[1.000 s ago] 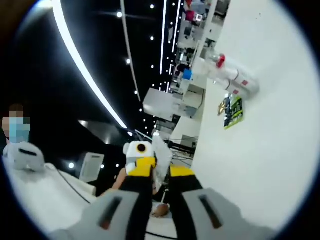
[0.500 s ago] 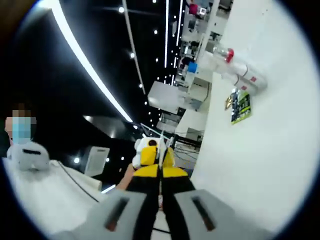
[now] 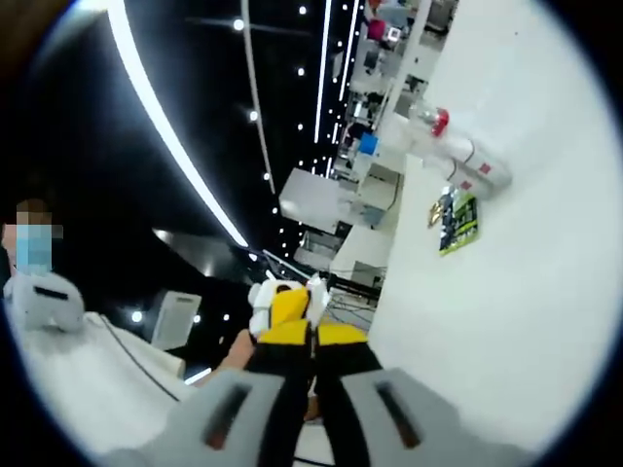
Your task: Arrange the skincare products in the storage area until every visible bottle or jar stands upright without overlapping.
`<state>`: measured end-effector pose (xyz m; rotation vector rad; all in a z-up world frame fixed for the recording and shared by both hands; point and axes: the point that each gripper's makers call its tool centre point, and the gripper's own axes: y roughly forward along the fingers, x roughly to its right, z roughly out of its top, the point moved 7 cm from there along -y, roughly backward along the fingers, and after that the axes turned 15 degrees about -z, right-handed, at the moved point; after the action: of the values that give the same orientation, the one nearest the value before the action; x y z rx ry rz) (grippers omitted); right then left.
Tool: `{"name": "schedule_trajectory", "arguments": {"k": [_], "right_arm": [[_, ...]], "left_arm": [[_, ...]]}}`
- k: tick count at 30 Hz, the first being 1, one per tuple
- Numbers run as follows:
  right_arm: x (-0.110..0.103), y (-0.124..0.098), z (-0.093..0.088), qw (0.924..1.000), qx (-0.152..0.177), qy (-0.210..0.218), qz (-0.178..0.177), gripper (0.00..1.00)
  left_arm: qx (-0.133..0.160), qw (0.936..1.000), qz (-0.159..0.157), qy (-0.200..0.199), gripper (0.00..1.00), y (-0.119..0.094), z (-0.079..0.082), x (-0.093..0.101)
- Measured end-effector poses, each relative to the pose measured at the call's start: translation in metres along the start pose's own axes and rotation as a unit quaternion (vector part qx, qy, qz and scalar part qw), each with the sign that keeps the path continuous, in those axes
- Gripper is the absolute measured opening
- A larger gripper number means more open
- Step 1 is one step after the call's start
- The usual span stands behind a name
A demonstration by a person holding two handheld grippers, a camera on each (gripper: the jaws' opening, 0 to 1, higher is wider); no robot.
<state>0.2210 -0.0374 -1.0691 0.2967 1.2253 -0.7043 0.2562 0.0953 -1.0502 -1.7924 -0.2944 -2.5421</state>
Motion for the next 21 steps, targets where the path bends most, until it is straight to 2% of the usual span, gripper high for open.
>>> {"name": "schedule_trajectory", "arguments": {"k": [2,5,9,11,12,14,15,17,21], "right_arm": [[0.001,-0.004,0.001,0.9999,0.001,0.014,0.009,0.00],[0.003,-0.007,0.002,0.9999,0.007,0.011,0.005,0.00],[0.002,-0.005,-0.001,1.0000,0.000,0.006,0.001,0.00],[0.000,-0.003,-0.001,0.9999,0.010,-0.004,-0.002,0.02],[0.001,-0.002,-0.002,0.9998,0.012,-0.016,-0.003,0.04],[0.000,0.003,-0.005,0.9996,0.009,-0.025,-0.007,0.18],[-0.001,0.004,-0.006,0.9995,0.006,-0.030,-0.008,0.19],[-0.001,0.006,-0.009,0.9991,-0.005,-0.041,-0.012,0.05],[0.000,0.007,-0.009,0.9991,-0.004,-0.036,-0.021,0.02]], "left_arm": [[-0.028,0.9994,-0.003,-0.021,0.05,-0.001,-0.006,0.000],[-0.044,0.9990,-0.003,-0.002,0.04,-0.005,-0.010,0.002],[-0.048,0.9988,0.000,-0.003,0.02,-0.009,-0.014,0.002],[-0.039,0.9992,0.000,-0.002,0.01,-0.010,-0.012,0.001],[-0.033,0.9994,0.004,0.000,0.01,-0.011,-0.010,0.000],[-0.022,0.9996,0.017,0.004,0.01,-0.012,-0.007,-0.003],[-0.023,0.9996,0.016,0.003,0.01,-0.012,-0.007,-0.003],[-0.022,0.9996,0.016,0.004,0.01,-0.012,-0.007,-0.002],[-0.022,0.9996,0.019,0.002,0.01,-0.016,-0.009,-0.002]]}}
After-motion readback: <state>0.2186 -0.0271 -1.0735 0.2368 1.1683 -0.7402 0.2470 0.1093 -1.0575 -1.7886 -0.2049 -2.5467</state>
